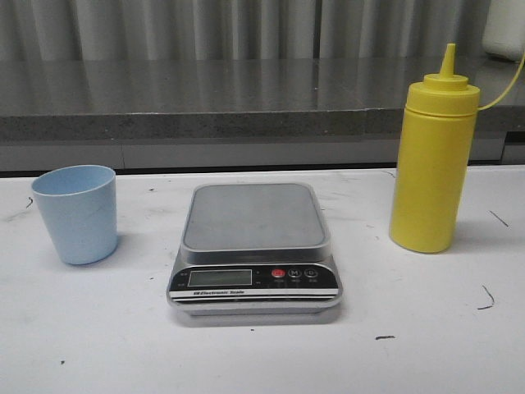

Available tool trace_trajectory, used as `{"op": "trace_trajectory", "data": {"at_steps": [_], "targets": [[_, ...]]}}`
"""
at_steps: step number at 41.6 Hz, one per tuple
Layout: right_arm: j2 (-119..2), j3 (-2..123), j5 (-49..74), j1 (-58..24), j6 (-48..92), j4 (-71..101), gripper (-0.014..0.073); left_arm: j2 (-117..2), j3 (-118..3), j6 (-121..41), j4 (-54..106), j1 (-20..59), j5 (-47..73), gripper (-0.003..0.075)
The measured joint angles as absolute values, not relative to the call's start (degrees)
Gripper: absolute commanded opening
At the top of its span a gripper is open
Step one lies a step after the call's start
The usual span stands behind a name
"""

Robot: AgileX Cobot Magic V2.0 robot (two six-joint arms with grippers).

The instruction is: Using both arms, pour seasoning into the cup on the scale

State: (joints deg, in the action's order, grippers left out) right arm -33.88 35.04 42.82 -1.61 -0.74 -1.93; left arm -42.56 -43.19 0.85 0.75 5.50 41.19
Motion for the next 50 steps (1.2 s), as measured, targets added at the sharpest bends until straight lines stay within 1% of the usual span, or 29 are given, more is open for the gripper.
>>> {"op": "trace_trajectory", "data": {"at_steps": [8, 14, 30, 43, 47, 50], "targets": [[-33.88, 35.04, 42.82, -1.61, -0.65, -1.93, 0.0507, -54.71, -48.65, 0.49, 0.84, 9.89, 44.05, 0.0481], [-33.88, 35.04, 42.82, -1.61, -0.65, -1.93, 0.0507, -63.98, -53.08, 0.36, 0.84, 11.64, 45.45, 0.0481], [-33.88, 35.04, 42.82, -1.61, -0.65, -1.93, 0.0507, -86.7, -64.63, 0.0, 0.98, 12.12, 47.43, 0.0481], [-33.88, 35.04, 42.82, -1.61, -0.65, -1.93, 0.0507, -99.33, -71.32, 0.0, 0.67, 12.12, 47.08, 0.0479], [-33.88, 35.04, 42.82, -1.61, -0.65, -1.93, 0.0507, -101.65, -72.37, 0.0, 0.67, 12.12, 46.7, 0.0444], [-33.88, 35.04, 42.82, -1.61, -0.65, -1.93, 0.0507, -102.72, -72.81, 0.0, 0.67, 12.12, 46.57, 0.0384]]}}
